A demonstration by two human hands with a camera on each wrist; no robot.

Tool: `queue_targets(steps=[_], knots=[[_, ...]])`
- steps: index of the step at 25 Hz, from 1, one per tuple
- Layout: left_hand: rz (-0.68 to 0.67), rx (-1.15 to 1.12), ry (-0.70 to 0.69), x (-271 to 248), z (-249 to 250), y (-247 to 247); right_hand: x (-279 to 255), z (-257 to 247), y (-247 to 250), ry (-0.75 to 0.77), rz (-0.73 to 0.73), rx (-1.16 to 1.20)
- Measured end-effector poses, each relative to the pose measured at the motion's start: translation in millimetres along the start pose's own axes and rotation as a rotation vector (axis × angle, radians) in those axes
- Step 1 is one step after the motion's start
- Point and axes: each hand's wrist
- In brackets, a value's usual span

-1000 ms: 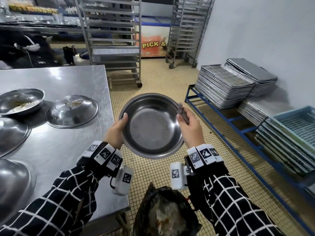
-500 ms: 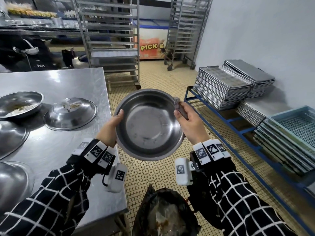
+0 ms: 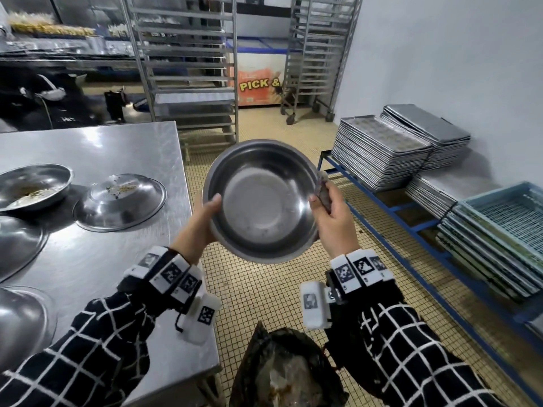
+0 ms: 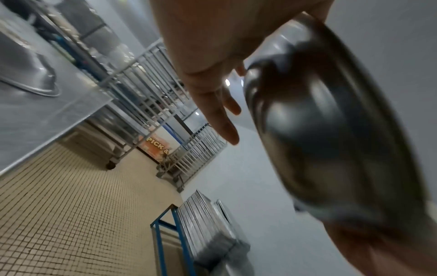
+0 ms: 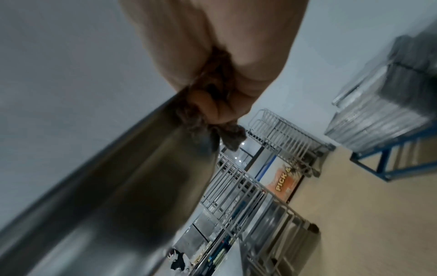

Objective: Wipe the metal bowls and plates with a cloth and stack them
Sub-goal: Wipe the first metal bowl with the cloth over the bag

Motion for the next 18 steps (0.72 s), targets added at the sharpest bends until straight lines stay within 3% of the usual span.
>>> queue_targets(steps=[2,4,7,10,14,18], knots=[[0.006,-0.011,-0.069,4.1,11.4,8.2,9.1,-4.9,6.0,0.019,-0.116,-0.109],[0.15,0.041,0.006,4.2,18.2,6.1,11.9,-7.0,3.6,0.036,-0.178,-0.128],[0.333,-0.004,0.041,6.1,7.7,4.2,3.4,-5.9,-8.5,0.089,-0.11,-0.049],[0.464,-0.09,0.057,9.2,-4.5,-6.0,-7.2,2.1,-30.9,0.051,0.026,0.075],[0.247,-0.061,-0.024,11.3,-12.0,-3.8,1.8,0.4,-26.7,0.032,0.097,0.087],[0.087,-0.082,-0.013,11.2,10.4,19.9,25.8,-6.5,-4.3,0.048,-0.125,-0.041]])
Point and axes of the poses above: each hand's wrist, its own x-axis towards the middle knuckle, its own y-axis out of the back of the hand, z = x × y, and after that the axes turned 14 degrees about x, right-handed
